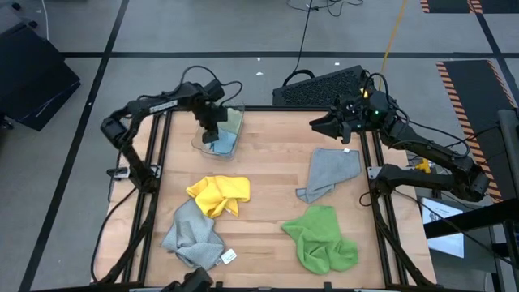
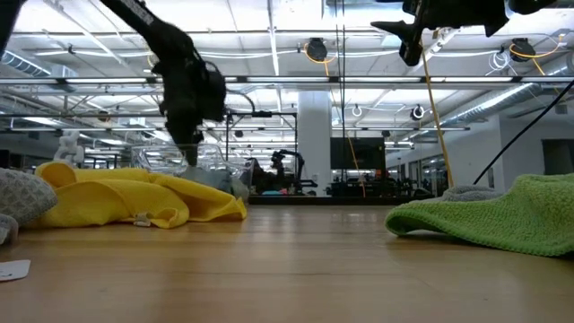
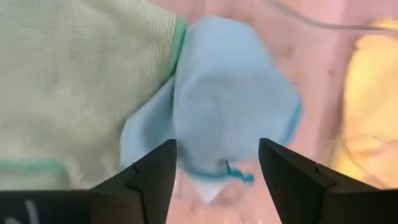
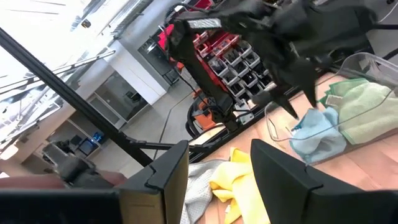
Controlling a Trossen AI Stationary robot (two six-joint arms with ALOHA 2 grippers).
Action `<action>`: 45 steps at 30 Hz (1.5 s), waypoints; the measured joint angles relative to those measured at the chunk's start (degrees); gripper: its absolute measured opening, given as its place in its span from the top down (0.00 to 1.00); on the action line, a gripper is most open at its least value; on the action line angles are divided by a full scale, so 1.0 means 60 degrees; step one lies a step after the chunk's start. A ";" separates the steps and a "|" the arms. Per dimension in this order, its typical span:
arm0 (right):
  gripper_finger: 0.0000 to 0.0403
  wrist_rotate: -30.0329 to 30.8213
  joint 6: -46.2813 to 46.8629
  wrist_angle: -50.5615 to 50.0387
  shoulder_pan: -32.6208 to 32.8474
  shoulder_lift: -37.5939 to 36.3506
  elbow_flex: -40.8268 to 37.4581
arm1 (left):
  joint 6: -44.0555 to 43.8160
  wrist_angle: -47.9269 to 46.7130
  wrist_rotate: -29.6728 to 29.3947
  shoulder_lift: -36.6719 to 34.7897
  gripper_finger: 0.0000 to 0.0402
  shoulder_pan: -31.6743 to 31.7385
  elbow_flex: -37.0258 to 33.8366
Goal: Fold microfiber towels
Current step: Put the blue microfiber cloth into the transparent bin
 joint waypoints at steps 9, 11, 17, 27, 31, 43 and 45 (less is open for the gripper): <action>0.59 0.0004 -0.0012 -0.0072 -0.0004 0.0094 0.0000 | -0.1196 0.0596 0.0798 -0.1239 0.63 -0.0646 -0.0297; 0.59 0.0004 -0.0012 -0.0062 -0.0003 0.0143 0.0000 | -0.1274 0.1410 0.0319 -0.1041 0.73 -0.0956 -0.0645; 0.59 0.0004 0.0086 -0.0056 -0.0004 0.0193 0.0000 | -0.1562 0.3978 -0.0532 -0.0051 0.98 -0.1483 -0.1526; 0.59 -0.0004 0.0341 -0.0061 0.0004 0.0189 0.0000 | -0.2151 0.4931 -0.0921 0.1081 0.93 -0.1513 -0.1651; 0.59 -0.0007 0.0333 -0.0059 0.0004 0.0189 0.0000 | -0.2162 0.4796 -0.0934 0.0409 0.92 -0.1477 -0.1672; 0.59 0.0007 0.0127 -0.0141 0.0000 0.0274 0.0000 | -0.0888 0.2892 -0.1002 -0.1201 0.92 -0.1258 -0.1869; 0.59 0.0011 0.0072 -0.0180 0.0000 0.0341 0.0000 | -0.0780 0.3254 -0.1034 -0.0966 0.92 -0.1237 -0.2052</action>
